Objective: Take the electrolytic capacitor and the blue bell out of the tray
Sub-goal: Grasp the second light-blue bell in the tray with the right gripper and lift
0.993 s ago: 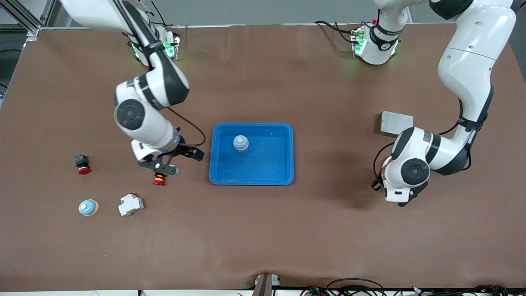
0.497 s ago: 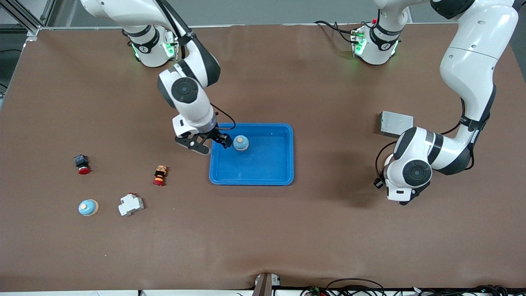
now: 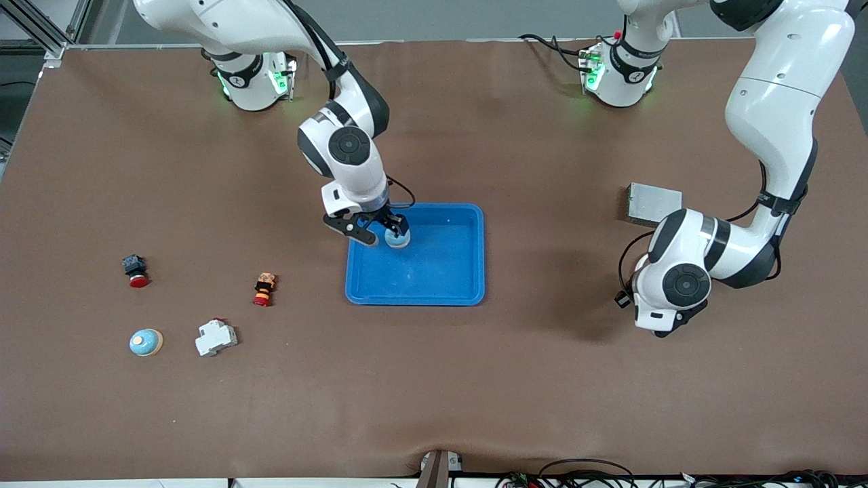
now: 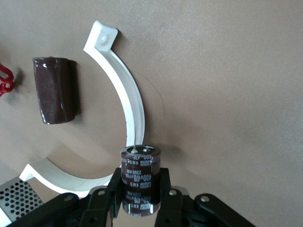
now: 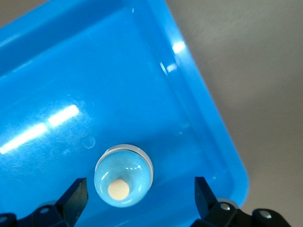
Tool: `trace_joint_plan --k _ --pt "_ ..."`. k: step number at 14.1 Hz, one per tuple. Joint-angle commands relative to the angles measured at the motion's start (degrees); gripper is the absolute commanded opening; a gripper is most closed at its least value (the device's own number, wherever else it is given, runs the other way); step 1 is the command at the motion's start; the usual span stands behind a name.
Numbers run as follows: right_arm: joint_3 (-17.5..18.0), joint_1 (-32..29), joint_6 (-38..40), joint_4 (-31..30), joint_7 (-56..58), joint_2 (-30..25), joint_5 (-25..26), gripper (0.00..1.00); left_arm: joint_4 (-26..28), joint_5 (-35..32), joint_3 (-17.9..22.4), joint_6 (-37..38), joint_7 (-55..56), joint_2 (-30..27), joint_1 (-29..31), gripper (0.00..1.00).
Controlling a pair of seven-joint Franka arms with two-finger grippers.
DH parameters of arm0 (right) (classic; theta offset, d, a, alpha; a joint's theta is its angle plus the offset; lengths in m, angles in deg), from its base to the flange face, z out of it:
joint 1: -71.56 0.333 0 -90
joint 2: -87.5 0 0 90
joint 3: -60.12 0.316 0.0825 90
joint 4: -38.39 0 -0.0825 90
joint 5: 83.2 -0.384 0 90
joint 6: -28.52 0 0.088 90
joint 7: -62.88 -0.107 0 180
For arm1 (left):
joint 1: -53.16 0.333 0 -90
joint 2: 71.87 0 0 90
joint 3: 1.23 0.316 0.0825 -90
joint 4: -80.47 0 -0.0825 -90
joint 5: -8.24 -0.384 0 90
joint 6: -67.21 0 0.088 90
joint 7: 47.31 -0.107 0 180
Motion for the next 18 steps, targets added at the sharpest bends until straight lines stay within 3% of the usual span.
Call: trace_joint_plan --k 1,10,14,17,18 --pt "-0.8 1.7 0.1 5.3 -2.9 5.3 1.6 1.0 1.1 -0.8 -0.4 1.5 -1.7 -2.7 0.4 0.0" --pt "-0.9 2.2 0.2 8.2 -3.0 8.5 1.4 1.0 1.4 -0.6 -0.4 1.7 -5.9 -3.3 2.2 0.0" --pt "-0.8 2.6 0.9 8.2 -3.0 9.0 1.1 1.0 0.3 5.8 -1.1 -1.9 -4.8 -2.6 0.7 0.0" --pt "-0.8 2.6 0.9 8.2 -4.5 9.0 0.7 1.0 0.7 5.9 -1.1 -4.3 -2.2 -1.5 -1.2 0.0" --pt "-0.8 2.6 0.6 8.3 -6.6 9.0 0.8 0.85 1.0 5.6 -1.0 -5.1 -2.2 -1.4 -1.2 0.0"
